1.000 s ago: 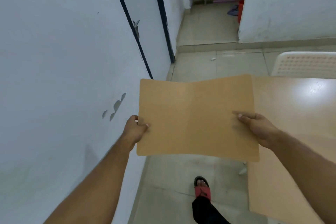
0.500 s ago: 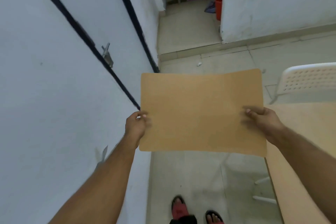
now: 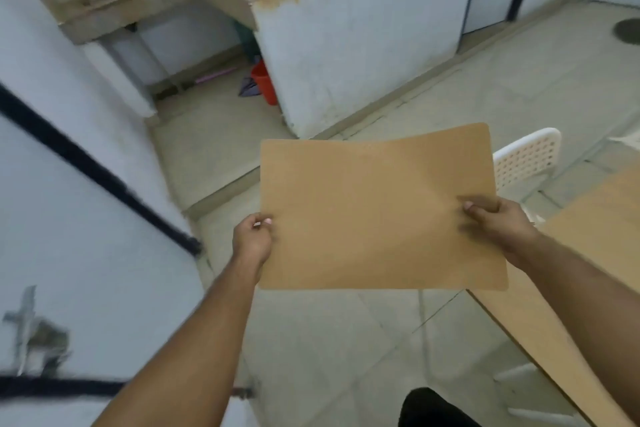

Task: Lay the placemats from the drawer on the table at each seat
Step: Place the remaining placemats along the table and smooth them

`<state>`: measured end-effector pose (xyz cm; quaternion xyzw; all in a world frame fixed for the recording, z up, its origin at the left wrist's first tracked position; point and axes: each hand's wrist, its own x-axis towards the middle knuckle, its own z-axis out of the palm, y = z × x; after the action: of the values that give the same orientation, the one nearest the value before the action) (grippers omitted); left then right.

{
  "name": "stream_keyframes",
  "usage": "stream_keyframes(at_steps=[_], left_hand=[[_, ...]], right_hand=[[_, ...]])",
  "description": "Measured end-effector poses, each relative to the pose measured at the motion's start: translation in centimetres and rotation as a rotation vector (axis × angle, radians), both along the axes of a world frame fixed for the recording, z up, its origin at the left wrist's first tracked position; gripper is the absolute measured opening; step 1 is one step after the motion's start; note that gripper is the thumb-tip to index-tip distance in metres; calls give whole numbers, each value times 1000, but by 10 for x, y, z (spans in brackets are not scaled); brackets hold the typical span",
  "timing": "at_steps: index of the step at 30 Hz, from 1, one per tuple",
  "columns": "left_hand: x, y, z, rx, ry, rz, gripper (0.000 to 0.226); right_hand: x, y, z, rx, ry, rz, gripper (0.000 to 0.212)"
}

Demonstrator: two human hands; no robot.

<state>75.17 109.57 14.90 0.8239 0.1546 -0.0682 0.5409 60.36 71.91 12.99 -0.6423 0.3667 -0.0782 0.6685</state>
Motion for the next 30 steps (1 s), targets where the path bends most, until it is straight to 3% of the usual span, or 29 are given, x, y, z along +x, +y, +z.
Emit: stream_keyframes(at_steps=[10, 18, 24, 30], left_hand=[[211, -185, 7, 10, -77, -326, 15], [309, -359, 18, 45, -87, -627, 14], [330, -518, -6, 39, -79, -997, 16], [285, -638, -18, 45, -77, -1415, 14]], right_hand=[[95, -100, -15, 39, -54, -400, 13], [117, -184, -10, 81, -45, -702, 20], [86, -203, -14, 77, -29, -1044, 20], [45, -165, -2, 94, 13, -1449, 25]])
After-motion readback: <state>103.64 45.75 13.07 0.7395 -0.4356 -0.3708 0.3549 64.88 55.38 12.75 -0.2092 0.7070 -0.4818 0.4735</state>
